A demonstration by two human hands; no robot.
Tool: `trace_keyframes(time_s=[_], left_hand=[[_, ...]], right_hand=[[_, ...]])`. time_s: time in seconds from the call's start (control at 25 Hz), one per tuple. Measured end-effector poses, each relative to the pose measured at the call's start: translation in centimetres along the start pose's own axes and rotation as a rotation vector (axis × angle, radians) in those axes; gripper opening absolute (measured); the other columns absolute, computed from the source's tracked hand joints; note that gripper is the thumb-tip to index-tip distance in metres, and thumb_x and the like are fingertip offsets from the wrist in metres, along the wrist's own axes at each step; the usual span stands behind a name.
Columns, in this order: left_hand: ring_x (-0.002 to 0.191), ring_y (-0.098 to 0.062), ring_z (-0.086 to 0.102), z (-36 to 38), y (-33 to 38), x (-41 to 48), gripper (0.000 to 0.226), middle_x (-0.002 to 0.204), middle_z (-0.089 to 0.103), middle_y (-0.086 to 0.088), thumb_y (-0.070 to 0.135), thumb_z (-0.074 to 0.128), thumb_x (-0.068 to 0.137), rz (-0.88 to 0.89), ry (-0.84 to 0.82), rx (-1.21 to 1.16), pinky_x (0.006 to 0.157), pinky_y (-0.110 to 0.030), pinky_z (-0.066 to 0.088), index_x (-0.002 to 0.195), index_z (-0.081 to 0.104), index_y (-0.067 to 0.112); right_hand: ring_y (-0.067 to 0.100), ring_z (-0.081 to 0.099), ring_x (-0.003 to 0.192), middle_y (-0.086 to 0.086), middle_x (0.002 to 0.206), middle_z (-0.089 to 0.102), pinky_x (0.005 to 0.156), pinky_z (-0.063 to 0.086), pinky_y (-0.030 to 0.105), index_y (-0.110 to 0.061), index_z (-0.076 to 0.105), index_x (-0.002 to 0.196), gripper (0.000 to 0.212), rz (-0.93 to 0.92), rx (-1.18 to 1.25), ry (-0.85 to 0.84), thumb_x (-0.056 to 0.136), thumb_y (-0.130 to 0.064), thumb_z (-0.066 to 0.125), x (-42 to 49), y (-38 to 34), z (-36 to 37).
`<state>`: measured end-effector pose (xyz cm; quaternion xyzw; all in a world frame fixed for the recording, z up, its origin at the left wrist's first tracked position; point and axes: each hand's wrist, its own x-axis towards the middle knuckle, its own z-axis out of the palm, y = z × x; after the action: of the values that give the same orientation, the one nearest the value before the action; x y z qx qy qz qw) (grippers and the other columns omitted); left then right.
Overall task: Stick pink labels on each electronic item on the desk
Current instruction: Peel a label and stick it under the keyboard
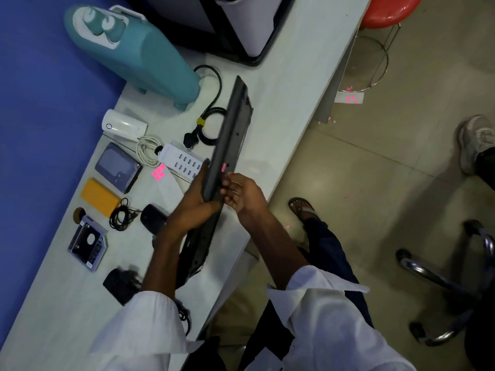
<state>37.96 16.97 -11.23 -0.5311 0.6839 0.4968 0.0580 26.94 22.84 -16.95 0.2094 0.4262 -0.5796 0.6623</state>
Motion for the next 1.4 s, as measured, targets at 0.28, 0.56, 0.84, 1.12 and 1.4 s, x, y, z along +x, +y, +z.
trace_keyframes(time_s=[0.28,0.56,0.84,1.12,1.4], left_hand=[[0.150,-0.033,0.018,8.3,-0.5,-0.5,0.102,0.162,0.013,-0.019,0.017,0.055,0.070,0.170,0.170,0.370,0.118,-0.052,0.029,0.159,0.005,0.013],[0.153,-0.033,-0.001,11.7,-2.8,0.1,0.111,0.165,-0.004,-0.014,0.009,0.072,0.073,0.142,0.288,0.566,0.120,-0.053,0.013,0.158,0.002,0.019],[0.153,-0.032,-0.007,12.2,-3.6,0.1,0.110,0.165,-0.009,-0.014,0.024,0.074,0.074,0.160,0.290,0.585,0.120,-0.052,0.012,0.159,0.004,0.020],[0.153,-0.031,-0.009,12.0,-4.1,0.0,0.105,0.166,-0.007,-0.013,0.031,0.069,0.071,0.178,0.298,0.500,0.120,-0.056,0.014,0.158,0.011,0.021],[0.152,-0.030,0.017,9.8,-5.9,-0.8,0.080,0.163,0.020,-0.013,0.044,0.062,0.078,0.209,0.509,0.334,0.117,-0.051,0.026,0.149,0.040,0.014]], right_hand=[[0.017,0.059,0.067,0.005,0.077,0.066,0.062,0.049,0.028,-0.011,0.067,0.089,0.018,-0.001,0.027,0.042,0.090,-0.024,0.054,-2.0,-1.1,-4.2],[0.021,0.067,0.071,0.013,0.085,0.072,0.073,0.059,0.033,-0.004,0.069,0.093,0.018,-0.103,-0.104,0.330,0.094,-0.011,0.052,-1.8,-0.7,-5.9],[0.022,0.066,0.070,0.012,0.081,0.069,0.074,0.061,0.036,-0.008,0.067,0.081,0.020,-0.322,-0.351,0.491,0.093,-0.002,0.053,-1.4,-0.1,-7.2],[0.026,0.066,0.058,0.012,0.077,0.067,0.070,0.060,0.042,-0.014,0.059,0.085,0.006,-0.310,-0.533,0.553,0.087,-0.008,0.059,-0.7,-0.1,-7.3],[0.017,0.059,0.074,0.001,0.079,0.061,0.082,0.055,0.047,-0.013,0.062,0.089,0.012,-0.591,-0.859,0.369,0.082,-0.003,0.063,-0.9,2.4,-3.6]])
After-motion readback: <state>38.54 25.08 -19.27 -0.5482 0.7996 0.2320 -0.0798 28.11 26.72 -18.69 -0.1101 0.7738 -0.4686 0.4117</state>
